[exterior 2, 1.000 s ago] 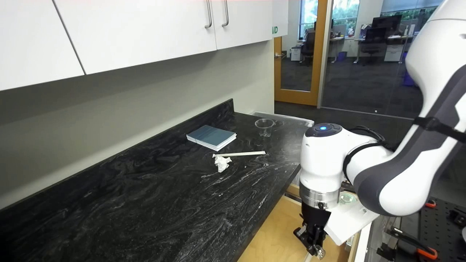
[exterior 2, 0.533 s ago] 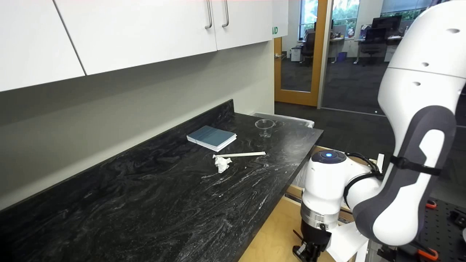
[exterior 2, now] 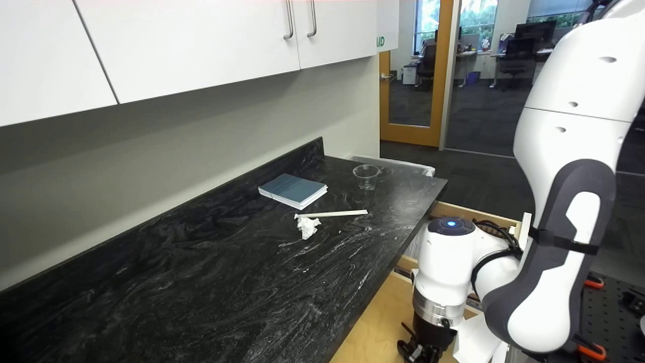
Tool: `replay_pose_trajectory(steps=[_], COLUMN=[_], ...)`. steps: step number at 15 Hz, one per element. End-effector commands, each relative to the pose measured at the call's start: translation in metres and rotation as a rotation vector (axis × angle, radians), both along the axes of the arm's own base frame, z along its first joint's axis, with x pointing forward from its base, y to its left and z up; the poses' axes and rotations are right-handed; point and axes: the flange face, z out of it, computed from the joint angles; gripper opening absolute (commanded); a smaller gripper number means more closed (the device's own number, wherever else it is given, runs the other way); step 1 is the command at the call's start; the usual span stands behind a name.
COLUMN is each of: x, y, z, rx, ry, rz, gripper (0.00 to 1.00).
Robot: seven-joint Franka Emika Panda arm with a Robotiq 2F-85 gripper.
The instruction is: Open the second drawer from the right, put the black object on the counter into it, and then close the drawer
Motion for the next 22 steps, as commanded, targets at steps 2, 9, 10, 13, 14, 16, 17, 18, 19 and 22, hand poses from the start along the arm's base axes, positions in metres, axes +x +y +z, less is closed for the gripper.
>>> replay_pose_trajectory(steps=[2, 9, 10, 13, 14, 16, 17, 18, 19, 22], x=[-0.016, -0.046, -0.052, -0.075, -0.084, -0.098, -0.103, -0.106, -0.108, -0.117], y=[0.018, 0.054, 0.059, 0.068, 0.071, 0.071, 0.070, 0.069, 0.066, 0.054], z=[0.046, 0.138, 0.152, 0.187, 0.194, 0.204, 0.206, 0.205, 0.203, 0.180], rx=[0.009, -0.002, -0.011, -0.038, -0.050, -0.076, -0.089, -0.094, -0.108, -0.175], ry=[-0.050, -0.046, -0.017, 0.094, 0.160, 0.279, 0.332, 0.389, 0.435, 0.585], rz=[0.095, 0.184, 0.184, 0.167, 0.150, 0.115, 0.098, 0.083, 0.060, 0.033], gripper=[0.97, 1.00, 1.00, 1.00, 1.00, 1.00, 1.00, 1.00, 1.00, 1.00])
